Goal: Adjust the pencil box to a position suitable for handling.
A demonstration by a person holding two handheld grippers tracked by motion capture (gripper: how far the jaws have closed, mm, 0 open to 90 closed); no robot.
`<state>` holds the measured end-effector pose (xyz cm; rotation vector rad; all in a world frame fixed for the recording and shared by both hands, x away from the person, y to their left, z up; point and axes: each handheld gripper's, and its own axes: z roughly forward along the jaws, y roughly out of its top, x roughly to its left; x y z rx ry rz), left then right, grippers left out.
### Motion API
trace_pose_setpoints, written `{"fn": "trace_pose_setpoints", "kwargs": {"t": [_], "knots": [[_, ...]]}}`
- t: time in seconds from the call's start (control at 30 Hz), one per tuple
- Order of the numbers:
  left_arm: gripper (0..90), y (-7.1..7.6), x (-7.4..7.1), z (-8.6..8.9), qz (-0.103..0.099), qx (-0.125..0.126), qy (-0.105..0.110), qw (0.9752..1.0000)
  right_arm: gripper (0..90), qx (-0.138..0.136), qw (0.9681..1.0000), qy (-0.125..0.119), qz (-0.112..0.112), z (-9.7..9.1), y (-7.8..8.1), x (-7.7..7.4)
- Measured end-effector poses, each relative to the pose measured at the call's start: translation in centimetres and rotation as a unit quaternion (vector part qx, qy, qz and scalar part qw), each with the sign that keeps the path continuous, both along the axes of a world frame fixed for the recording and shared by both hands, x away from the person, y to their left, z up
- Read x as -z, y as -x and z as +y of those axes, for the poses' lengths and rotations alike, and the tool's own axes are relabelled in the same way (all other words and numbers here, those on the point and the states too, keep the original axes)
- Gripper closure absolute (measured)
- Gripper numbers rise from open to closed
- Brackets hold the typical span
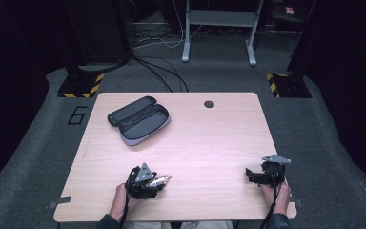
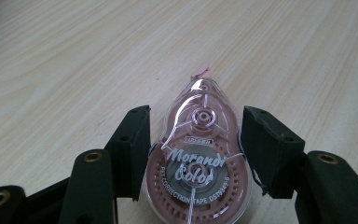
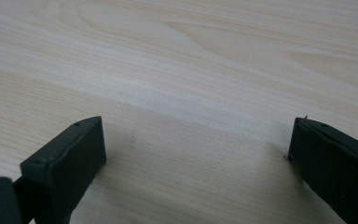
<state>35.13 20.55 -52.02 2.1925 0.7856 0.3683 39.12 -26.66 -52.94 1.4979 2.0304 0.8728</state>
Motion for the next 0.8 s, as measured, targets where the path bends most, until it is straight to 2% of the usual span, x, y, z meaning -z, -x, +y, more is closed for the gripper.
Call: {"fn": "trace_pose_setpoints", "kwargs": {"t": [0.1, 0.2, 0.23, 0.3, 0.33, 0.37, 0.4, 0.47, 0.53, 0.6, 0.7, 0.77, 0.8], "knots": [[43.3, 0.3, 0.1, 0.2, -0.005, -0.019, 0.001, 0.9998, 3.6, 0.001, 1.0000, -0.001, 0.001, 0.0, 0.0, 0.0], [42.0, 0.4, 0.0, 0.4, -0.003, -0.021, 0.001, 0.9998, 3.5, 0.001, 1.0000, -0.001, 0.001, 0.0, 0.0, 0.0], [38.9, 0.4, -0.1, 0.5, -0.004, -0.022, 0.001, 0.9997, 3.6, 0.001, 1.0000, -0.001, 0.001, 0.0, 0.0, 0.0], [31.5, 0.3, -0.4, 0.7, 0.002, -0.024, 0.013, 0.9996, 3.6, 0.000, 1.0000, -0.001, 0.001, 0.0, 0.0, 0.0], [31.5, 0.3, -0.7, 0.8, 0.004, -0.026, 0.015, 0.9995, 3.6, 0.000, 1.0000, -0.001, 0.001, 0.0, 0.0, 0.0], [25.5, 0.2, -0.9, 0.9, 0.004, -0.028, 0.020, 0.9994, 3.6, 0.001, 1.0000, -0.001, 0.001, 0.0, 0.0, 0.0], [25.5, 0.1, -1.1, 1.1, 0.004, -0.027, 0.023, 0.9994, 3.6, 0.001, 1.0000, -0.001, 0.001, 0.0, 0.0, 0.0], [19.9, -0.2, -1.7, 1.5, -0.001, -0.042, 0.026, 0.9988, 3.6, 0.000, 1.0000, -0.001, 0.001, 0.0, 0.0, 0.0], [15.2, -0.7, -2.2, 2.1, 0.002, -0.052, 0.025, 0.9983, 3.6, 0.000, 1.0000, -0.001, 0.001, 0.0, 0.0, 0.0], [13.5, -1.3, -2.5, 2.7, 0.001, -0.064, 0.025, 0.9977, 3.6, 0.000, 1.0000, -0.001, 0.001, 0.0, 0.0, 0.0], [8.3, -2.2, -3.0, 3.8, 0.000, -0.086, 0.023, 0.9960, 3.6, 0.001, 1.0000, -0.001, 0.001, 0.0, 0.0, 0.0], [6.8, -2.9, -3.2, 4.5, -0.002, -0.103, 0.030, 0.9943, 3.6, 0.001, 1.0000, -0.001, 0.001, 0.0, 0.0, 0.0], [6.1, -3.3, -3.5, 4.9, 0.008, -0.107, 0.029, 0.9938, 3.6, 0.001, 1.0000, -0.001, 0.001, 0.0, 0.0, 0.0]]}}
